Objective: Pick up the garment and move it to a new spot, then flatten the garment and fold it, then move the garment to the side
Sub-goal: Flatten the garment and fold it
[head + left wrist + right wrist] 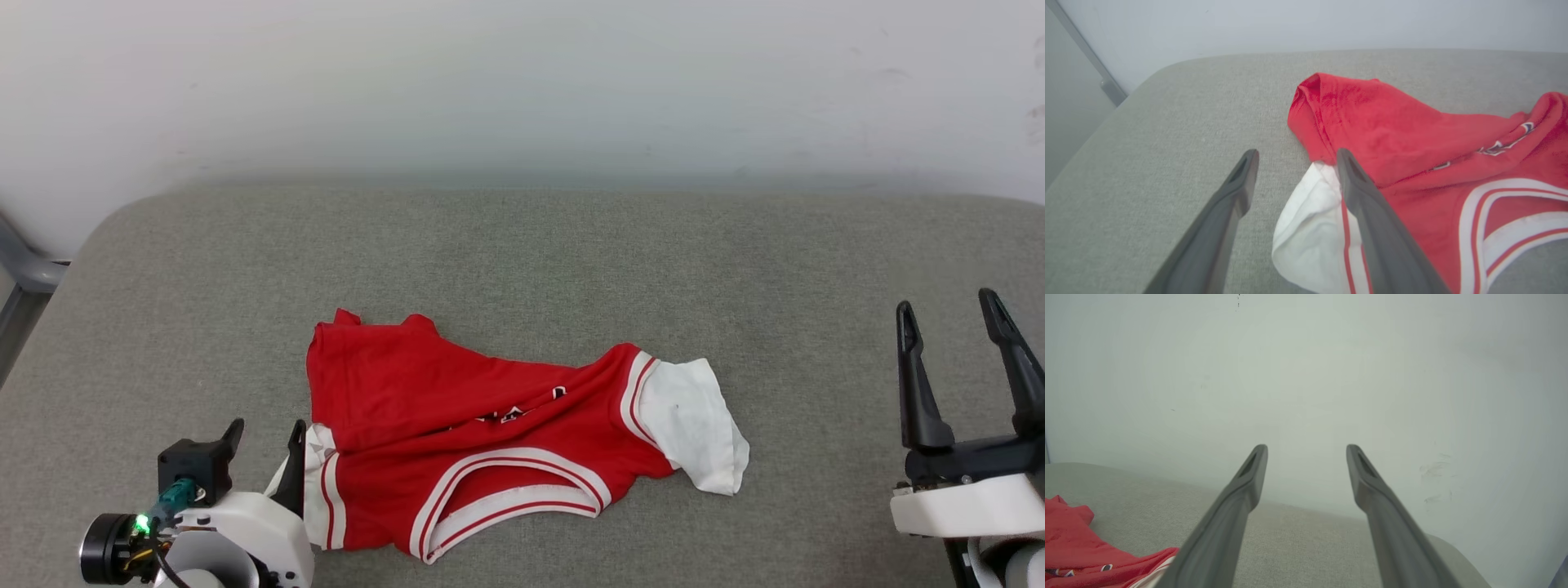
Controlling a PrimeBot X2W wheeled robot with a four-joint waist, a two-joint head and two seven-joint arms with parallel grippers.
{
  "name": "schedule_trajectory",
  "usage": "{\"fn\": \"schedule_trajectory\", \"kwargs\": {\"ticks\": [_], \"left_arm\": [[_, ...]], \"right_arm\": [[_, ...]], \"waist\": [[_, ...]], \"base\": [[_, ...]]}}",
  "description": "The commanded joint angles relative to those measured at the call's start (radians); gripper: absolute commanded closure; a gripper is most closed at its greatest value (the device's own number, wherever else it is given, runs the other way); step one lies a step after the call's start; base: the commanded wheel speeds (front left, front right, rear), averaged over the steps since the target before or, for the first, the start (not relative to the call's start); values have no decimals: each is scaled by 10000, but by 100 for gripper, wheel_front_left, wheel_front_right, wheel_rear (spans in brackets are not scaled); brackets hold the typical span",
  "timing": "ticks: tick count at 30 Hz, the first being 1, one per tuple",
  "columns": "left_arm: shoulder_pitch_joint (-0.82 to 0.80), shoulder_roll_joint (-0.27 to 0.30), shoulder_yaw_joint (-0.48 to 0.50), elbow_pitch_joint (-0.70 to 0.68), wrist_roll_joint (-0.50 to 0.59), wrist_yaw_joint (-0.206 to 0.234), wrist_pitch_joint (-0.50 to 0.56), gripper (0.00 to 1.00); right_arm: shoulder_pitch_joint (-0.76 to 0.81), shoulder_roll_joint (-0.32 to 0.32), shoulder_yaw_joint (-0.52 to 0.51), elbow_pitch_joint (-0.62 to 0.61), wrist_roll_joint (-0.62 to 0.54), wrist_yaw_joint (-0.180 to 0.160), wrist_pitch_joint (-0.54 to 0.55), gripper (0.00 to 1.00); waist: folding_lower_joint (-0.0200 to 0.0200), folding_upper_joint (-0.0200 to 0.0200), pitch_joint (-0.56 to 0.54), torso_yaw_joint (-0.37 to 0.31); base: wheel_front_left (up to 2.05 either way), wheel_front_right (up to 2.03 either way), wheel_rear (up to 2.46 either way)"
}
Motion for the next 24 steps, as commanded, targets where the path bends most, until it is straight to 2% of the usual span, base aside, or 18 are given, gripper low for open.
{"fn": "schedule_trajectory", "kwargs": {"ticks": [1, 2, 6, 8, 9, 10, 16, 18, 24], "left_arm": [[293, -108, 328, -328, 471, 231, -66, 0], [293, -108, 328, -328, 471, 231, -66, 0], [932, -442, 1274, -1273, 1632, 649, -50, 0], [1193, -616, 1722, -1655, 2236, 797, -51, 0], [1431, -865, 2121, -2015, 2744, 893, -51, 0], [1545, -948, 2321, -2171, 3054, 933, -51, 0], [2073, -1629, 3188, -2767, 4187, 710, -52, 0], [2226, -1986, 3559, -2914, 4609, 515, -53, 0], [2371, -2654, 4168, -3056, 5304, 84, -53, 0]], "right_arm": [[-215, -336, 190, 7, 49, -7, -25, 0], [-215, -336, 190, 7, 49, -7, -25, 0], [-641, -1301, 793, 161, 361, -7, -24, 0], [-803, -1861, 1299, 395, 635, -7, -24, 0], [-1075, -2429, 1887, 584, 970, -7, 107, 0], [-1198, -2715, 2220, 634, 1219, -7, 309, 0], [-1813, -4261, 4183, 633, 2738, -7, 2391, 0], [-2101, -5071, 5253, 491, 3602, -8, 3700, 0], [-2535, -6070, 6757, 323, 5103, -8, 6272, 0]], "waist": [[1, 0, -38, 24], [1, 0, -38, 24], [1, 0, -97, 90], [1, 0, -102, 124], [1, 0, -103, 155], [1, 0, -100, 175], [1, 0, 78, 339], [1, 0, 215, 454], [1, 0, 616, 716]], "base": [[0, 0, 0], [0, 0, 0], [0, 0, 0], [0, 0, 0], [0, 0, 0], [0, 0, 0], [0, 0, 0], [0, 0, 0], [0, 0, 0]]}}
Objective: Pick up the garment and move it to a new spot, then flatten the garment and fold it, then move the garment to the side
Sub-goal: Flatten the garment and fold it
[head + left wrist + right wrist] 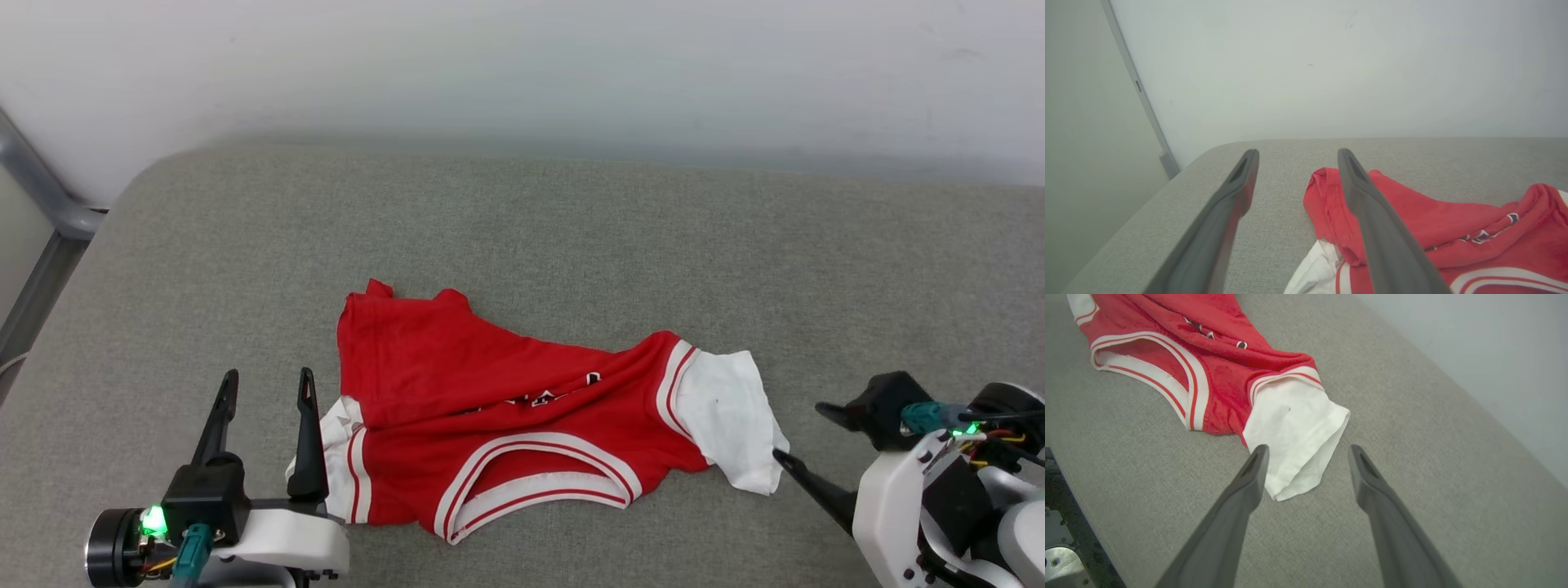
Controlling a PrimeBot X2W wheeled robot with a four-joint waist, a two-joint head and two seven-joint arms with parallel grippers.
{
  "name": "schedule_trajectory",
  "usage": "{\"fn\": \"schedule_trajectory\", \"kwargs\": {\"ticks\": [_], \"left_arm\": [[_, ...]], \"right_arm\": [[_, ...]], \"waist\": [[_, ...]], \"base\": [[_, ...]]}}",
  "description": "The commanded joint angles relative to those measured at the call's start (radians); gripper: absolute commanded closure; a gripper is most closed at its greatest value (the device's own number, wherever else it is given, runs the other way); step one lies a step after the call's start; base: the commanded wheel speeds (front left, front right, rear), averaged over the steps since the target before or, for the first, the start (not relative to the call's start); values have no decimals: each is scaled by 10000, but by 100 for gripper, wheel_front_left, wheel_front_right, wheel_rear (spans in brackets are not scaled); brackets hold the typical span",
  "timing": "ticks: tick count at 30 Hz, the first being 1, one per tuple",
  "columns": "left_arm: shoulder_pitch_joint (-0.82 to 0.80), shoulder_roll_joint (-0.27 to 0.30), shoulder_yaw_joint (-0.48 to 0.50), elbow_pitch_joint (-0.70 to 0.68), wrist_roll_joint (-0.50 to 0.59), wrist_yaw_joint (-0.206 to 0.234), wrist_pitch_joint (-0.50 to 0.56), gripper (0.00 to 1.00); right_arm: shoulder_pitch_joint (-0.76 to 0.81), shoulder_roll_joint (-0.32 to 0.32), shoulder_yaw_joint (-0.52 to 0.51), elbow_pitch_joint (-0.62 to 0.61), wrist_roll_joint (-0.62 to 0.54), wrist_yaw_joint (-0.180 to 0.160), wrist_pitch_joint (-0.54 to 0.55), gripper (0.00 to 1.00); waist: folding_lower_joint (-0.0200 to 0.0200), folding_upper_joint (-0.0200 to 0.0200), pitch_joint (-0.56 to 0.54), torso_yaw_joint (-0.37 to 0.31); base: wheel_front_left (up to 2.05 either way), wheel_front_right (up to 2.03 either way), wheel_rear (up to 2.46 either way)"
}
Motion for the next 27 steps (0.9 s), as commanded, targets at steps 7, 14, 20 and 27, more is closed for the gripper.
{"fn": "schedule_trajectory", "kwargs": {"ticks": [7, 14, 20, 27], "left_arm": [[-195, -727, 438, 57, 608, -605, -25, 0], [-558, -1373, 887, 287, 1142, -1249, -23, 0], [-580, -1787, 1262, 545, 1517, -1659, -24, 0], [-182, -2105, 1674, 828, 1803, -2015, -24, 0]], "right_arm": [[-699, -469, 1094, 394, 516, -10, 1460, 0], [-1236, -152, 2038, 1689, 552, -10, 1268, 0], [-1168, 152, 2927, 3021, 731, -9, 804, 52], [-1202, 99, 2624, 3268, 954, -10, -582, 100]], "waist": [[0, -1, 808, 455], [0, -1, 1477, 831], [0, -1, 1545, 883], [0, -1, 893, 419]], "base": [[0, 0, 0], [0, 0, 0], [0, 0, 0], [0, 0, 0]]}}
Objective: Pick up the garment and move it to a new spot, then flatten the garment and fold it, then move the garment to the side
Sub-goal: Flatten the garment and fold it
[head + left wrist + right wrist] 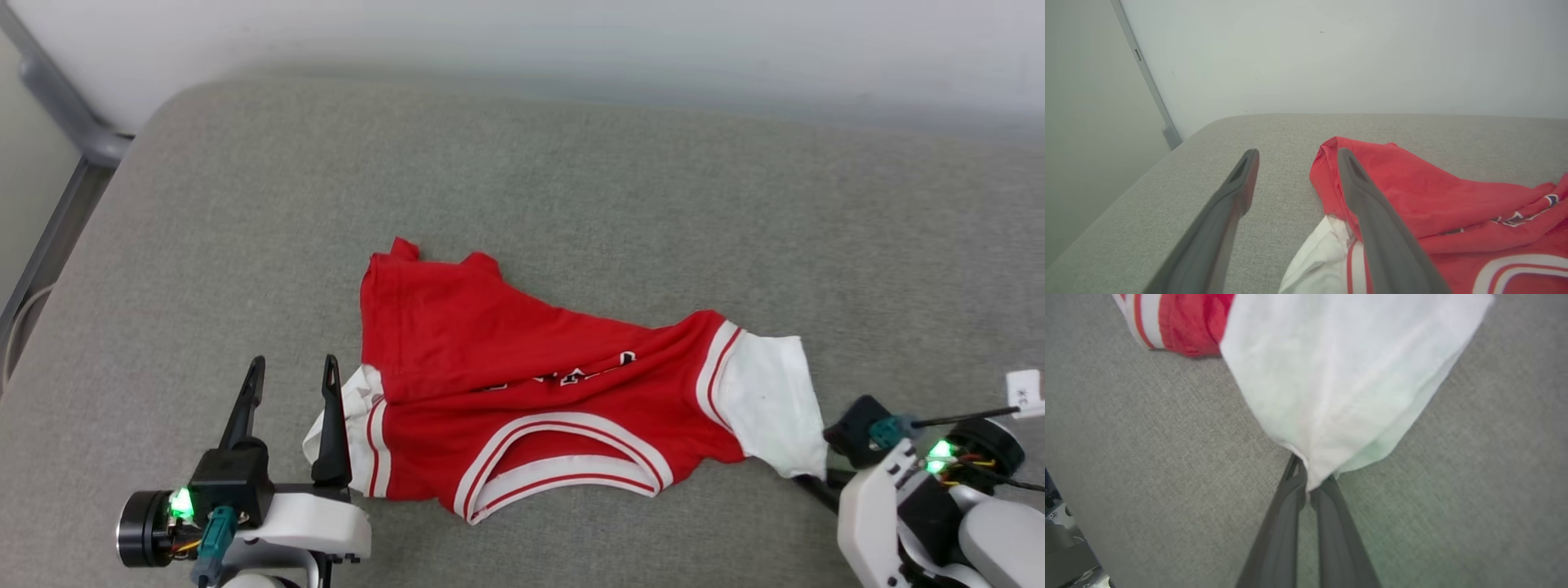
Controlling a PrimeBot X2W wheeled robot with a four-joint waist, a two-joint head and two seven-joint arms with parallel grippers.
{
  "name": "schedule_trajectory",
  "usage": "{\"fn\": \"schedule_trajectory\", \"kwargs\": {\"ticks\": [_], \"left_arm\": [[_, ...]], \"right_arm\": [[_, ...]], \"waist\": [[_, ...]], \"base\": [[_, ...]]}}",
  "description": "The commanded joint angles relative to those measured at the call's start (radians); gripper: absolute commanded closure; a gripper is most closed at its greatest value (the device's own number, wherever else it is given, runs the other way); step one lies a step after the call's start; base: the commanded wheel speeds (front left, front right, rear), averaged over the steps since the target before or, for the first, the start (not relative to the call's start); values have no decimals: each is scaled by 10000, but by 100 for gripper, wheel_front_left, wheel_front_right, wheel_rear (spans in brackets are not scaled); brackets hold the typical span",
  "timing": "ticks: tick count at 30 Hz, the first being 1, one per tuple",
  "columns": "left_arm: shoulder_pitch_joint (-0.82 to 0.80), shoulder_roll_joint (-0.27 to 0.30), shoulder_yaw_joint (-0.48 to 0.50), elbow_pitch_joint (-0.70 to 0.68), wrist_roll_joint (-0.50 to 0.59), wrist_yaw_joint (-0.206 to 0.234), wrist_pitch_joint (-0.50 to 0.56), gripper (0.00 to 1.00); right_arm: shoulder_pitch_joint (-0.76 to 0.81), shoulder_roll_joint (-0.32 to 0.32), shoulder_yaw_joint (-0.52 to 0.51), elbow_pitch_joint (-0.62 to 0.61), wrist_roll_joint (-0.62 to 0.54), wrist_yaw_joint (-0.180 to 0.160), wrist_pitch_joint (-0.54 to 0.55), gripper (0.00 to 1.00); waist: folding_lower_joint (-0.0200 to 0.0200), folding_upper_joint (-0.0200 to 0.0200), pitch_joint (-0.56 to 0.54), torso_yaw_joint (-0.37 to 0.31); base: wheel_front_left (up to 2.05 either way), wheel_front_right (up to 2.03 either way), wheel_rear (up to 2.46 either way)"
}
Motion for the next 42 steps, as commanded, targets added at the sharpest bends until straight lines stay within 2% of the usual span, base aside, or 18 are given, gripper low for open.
{"fn": "schedule_trajectory", "kwargs": {"ticks": [1, 8, 14, 21, 27, 33, 39, 42], "left_arm": [[150, -100, 115, 62, 104, -111, -23, 0], [489, -249, 479, 197, 308, -361, -22, 0], [734, -391, 747, 197, 437, -538, -22, 0], [793, -516, 902, 171, 620, -703, -22, 0], [546, -616, 948, 161, 734, -861, -22, 0], [128, -720, 959, 220, 842, -1037, -22, 0], [-219, -816, 990, 319, 922, -1159, -22, 0], [-296, -863, 1004, 378, 963, -1225, -22, 0]], "right_arm": [[305, -62, -210, 87, 91, -13, -325, 100], [1392, -308, -1785, -522, 301, -10, -1015, 100], [2725, -447, -3672, -1205, 338, -12, -945, 100], [3728, -347, -5753, -1851, 51, -12, -573, 100], [3645, -181, -6554, -1952, -108, -12, -215, 100], [3091, -192, -7082, -1076, -217, -14, 276, 100], [2555, 29, -7189, 871, -233, -12, 622, 100], [2389, 188, -6893, 1789, -305, -12, 637, 100]], "waist": [[-1, -1, -397, -324], [-1, -1, -976, -921], [-1, -1, -1190, -1280], [-1, -1, -1154, -1327], [-1, -1, -824, -1135], [-1, -1, -282, -772], [-1, -1, 95, -496], [-1, -1, 168, -416]], "base": [[0, 0, 0], [0, 0, 0], [0, 0, 0], [0, 0, 0], [0, 0, 0], [0, 0, 0], [0, 0, 0], [0, 0, 0]]}}
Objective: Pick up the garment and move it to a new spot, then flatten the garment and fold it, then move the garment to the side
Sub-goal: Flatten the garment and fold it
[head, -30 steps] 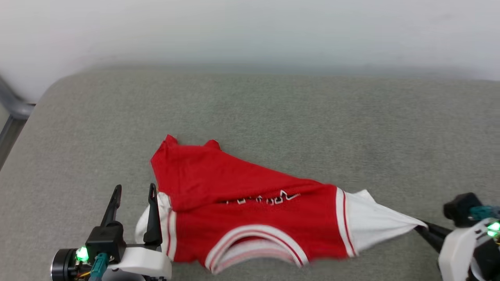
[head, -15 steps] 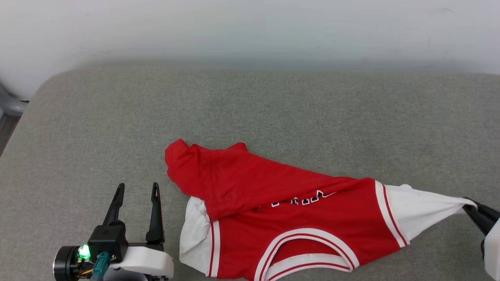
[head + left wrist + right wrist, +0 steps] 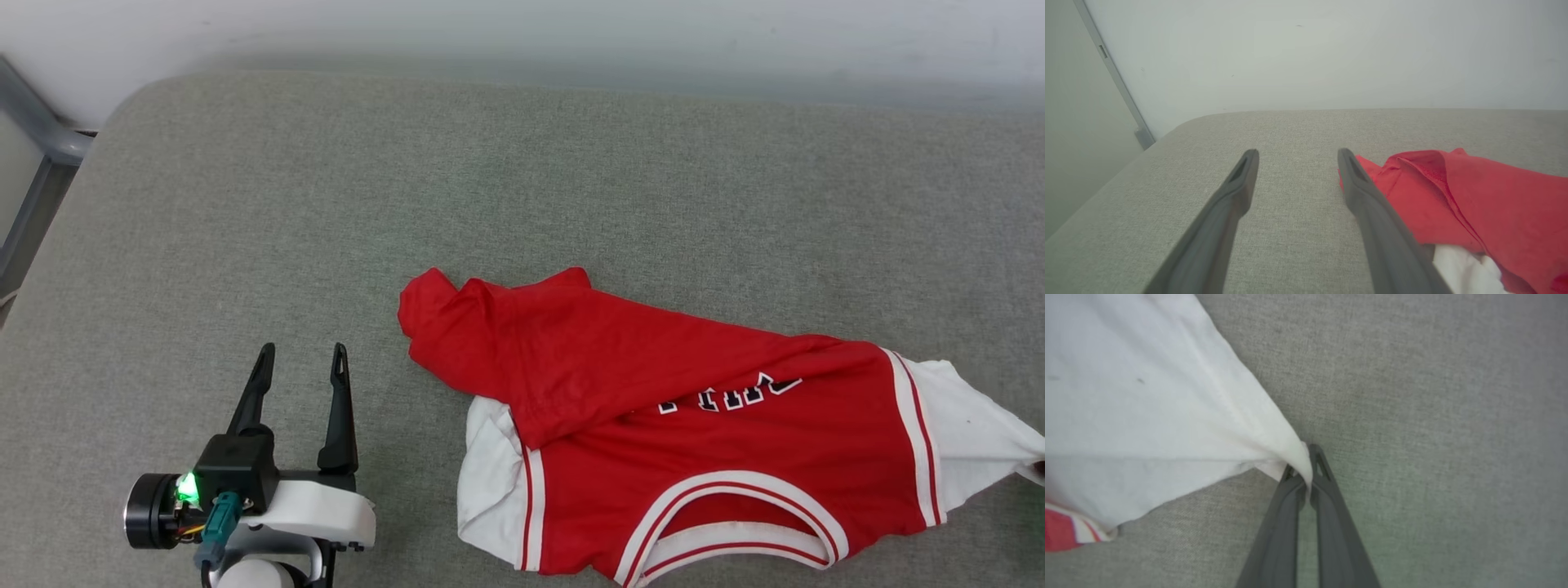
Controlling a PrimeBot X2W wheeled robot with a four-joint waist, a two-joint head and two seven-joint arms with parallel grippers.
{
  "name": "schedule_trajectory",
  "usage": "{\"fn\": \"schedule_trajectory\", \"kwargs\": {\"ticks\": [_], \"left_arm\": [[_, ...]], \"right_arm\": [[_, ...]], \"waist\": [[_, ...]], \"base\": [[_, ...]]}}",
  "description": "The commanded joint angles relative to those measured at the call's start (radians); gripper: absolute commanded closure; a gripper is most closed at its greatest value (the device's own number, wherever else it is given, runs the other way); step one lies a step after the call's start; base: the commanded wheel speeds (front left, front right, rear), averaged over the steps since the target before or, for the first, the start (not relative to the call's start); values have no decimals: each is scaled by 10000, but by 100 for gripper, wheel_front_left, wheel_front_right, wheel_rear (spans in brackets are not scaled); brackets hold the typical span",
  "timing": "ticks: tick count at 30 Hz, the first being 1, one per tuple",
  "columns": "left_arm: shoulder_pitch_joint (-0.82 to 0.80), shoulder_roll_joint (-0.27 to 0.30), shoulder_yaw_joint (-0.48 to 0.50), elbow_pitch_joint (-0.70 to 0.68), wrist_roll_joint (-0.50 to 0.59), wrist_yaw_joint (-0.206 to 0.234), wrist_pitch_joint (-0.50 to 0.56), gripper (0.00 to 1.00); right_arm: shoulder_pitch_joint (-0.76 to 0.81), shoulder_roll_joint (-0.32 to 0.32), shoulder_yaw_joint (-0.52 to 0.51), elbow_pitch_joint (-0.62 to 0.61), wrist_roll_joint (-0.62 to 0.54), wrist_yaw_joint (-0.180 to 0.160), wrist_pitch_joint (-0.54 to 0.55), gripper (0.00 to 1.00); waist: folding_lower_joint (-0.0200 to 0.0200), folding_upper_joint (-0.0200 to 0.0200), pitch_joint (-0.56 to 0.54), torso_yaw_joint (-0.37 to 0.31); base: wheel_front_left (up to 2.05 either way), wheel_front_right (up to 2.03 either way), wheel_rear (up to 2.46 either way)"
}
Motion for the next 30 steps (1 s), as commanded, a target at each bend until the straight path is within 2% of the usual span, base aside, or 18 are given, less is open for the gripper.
{"fn": "schedule_trajectory", "kwargs": {"ticks": [1, 5, 6, 7, 8, 9, 16, 22, 27, 30], "left_arm": [[-129, -18, 20, 27, 64, -42, -22, 0], [-149, -73, 76, 123, 103, -79, -24, 0], [-105, -81, 97, 159, 125, -83, -22, 0], [-42, -86, 116, 192, 139, -93, -22, 0], [26, -95, 129, 222, 144, -104, -22, 0], [92, -104, 134, 249, 152, -123, -22, 0], [484, -108, 209, 321, 199, -216, -22, 0], [713, 19, 303, 291, 244, -290, -22, 0], [681, 200, 345, 236, 281, -444, -22, 0], [486, 345, 308, 233, 289, -601, -22, 0]], "right_arm": [[-173, 246, 90, 351, 152, -14, -59, 100], [-328, 533, 404, 994, 379, -9, -587, 100], [-390, 537, 428, 1050, 401, -8, -853, 91], [-437, 534, 449, 1082, 403, -9, -1113, 64], [-440, 515, 465, 1064, 408, -9, -1394, 15], [-398, 500, 436, 1036, 430, -9, -1692, 0], [524, 598, 28, 338, 278, -12, -3231, 0], [1532, 1057, -982, -1109, -528, -12, -4023, 0], [2129, 2234, -2206, -2743, -1755, -12, -4668, 0], [2398, 3246, -2761, -3666, -2576, -12, -5120, 0]], "waist": [[-1, 0, 38, 51], [-1, 0, -54, 25], [-1, 0, -126, -12], [-1, 0, -207, -54], [-1, 0, -307, -101], [-1, 0, -407, -145], [-1, 0, -1096, -554], [-1, 0, -1482, -914], [-1, 0, -1701, -1075], [-1, 0, -1823, -1099]], "base": [[0, 0, 0], [0, 0, 0], [0, 0, 0], [0, 0, 0], [0, 0, 0], [0, 0, 0], [0, 0, 0], [0, 0, 0], [0, 0, 0], [0, 0, 0]]}}
